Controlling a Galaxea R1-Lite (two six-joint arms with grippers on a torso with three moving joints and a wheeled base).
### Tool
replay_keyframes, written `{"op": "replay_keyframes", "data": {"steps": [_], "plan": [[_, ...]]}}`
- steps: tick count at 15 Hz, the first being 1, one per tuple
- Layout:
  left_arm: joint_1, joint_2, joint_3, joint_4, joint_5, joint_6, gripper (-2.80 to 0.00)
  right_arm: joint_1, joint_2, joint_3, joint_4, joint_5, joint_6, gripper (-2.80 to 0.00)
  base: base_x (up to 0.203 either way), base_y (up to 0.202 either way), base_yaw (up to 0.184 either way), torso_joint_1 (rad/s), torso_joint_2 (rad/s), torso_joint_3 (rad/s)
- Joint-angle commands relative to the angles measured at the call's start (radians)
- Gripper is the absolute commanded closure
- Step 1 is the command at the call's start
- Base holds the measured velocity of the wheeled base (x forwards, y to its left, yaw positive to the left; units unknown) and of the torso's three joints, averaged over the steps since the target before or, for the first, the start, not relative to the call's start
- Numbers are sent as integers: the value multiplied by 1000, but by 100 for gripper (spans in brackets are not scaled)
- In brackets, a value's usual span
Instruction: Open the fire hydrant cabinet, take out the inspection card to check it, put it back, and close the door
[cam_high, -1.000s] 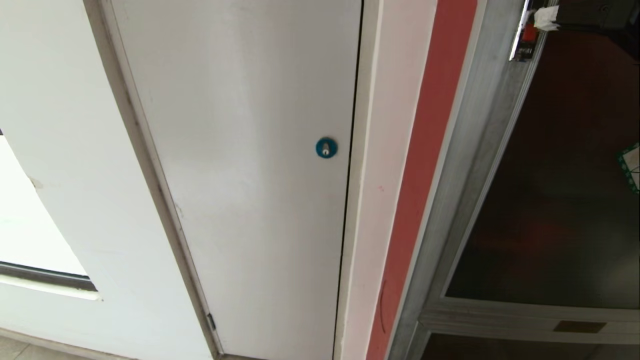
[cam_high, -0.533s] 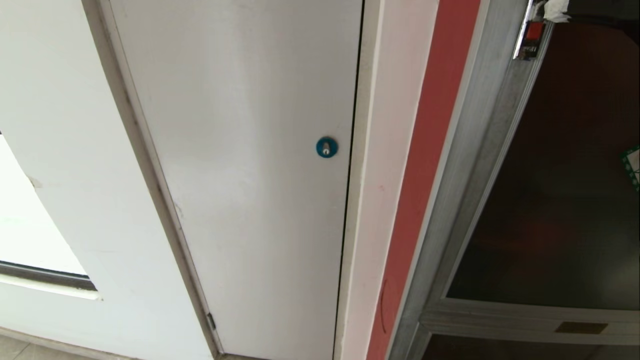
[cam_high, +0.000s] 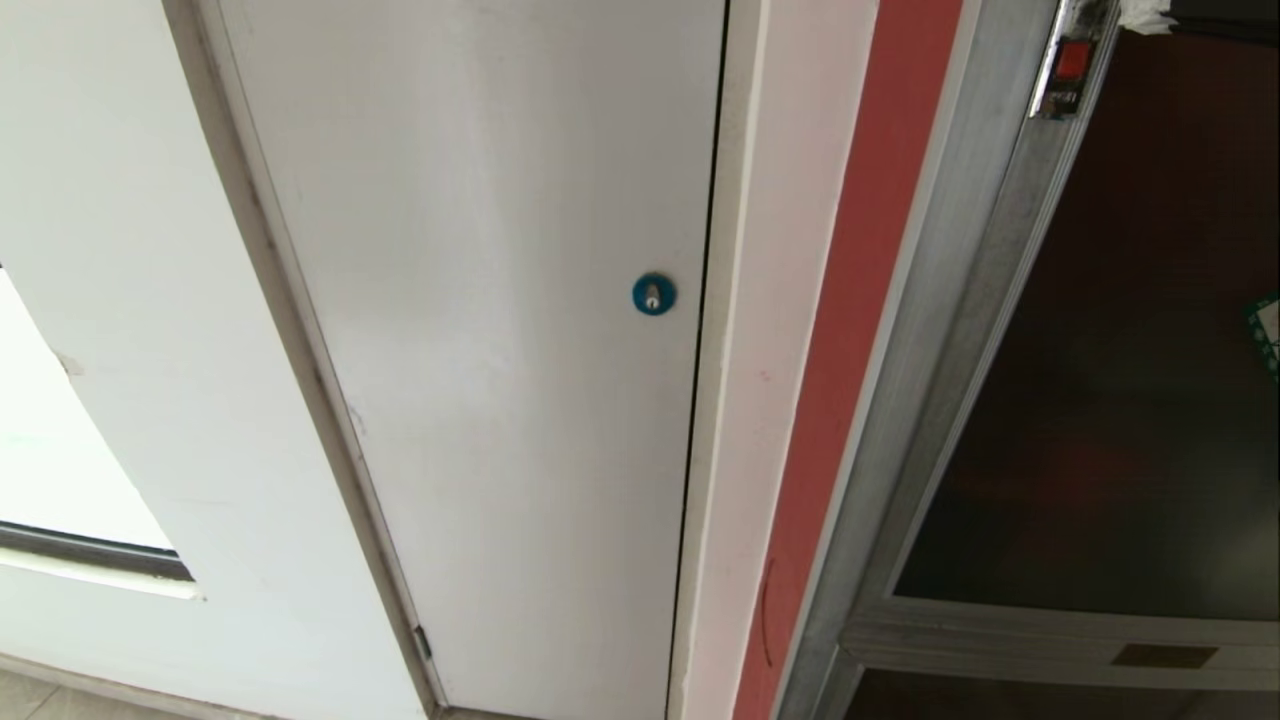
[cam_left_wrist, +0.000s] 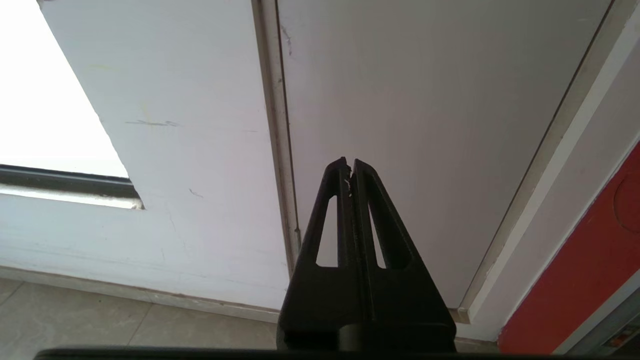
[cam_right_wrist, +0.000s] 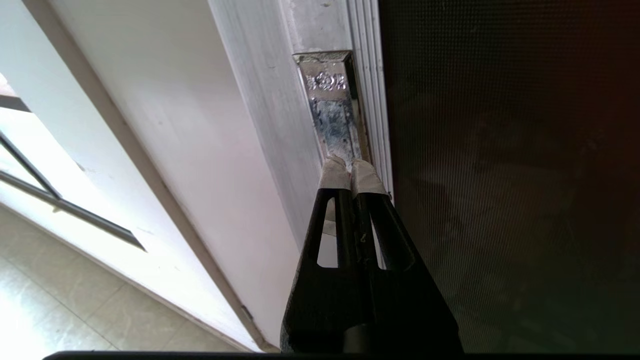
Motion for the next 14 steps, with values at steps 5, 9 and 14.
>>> {"op": "replay_keyframes", "data": {"steps": [5,9,14], "plan": [[1,1,6,-1,0,-1,0,65,-161,84,1,2,3,0,0,0,0,0,0,0],[1,0,6,-1,0,0,0,70,-295,164,1,1,1,0,0,0,0,0,0,0],[2,0,6,-1,0,-1,0,69,-422,223,0,5,6,0,0,0,0,0,0,0]]}}
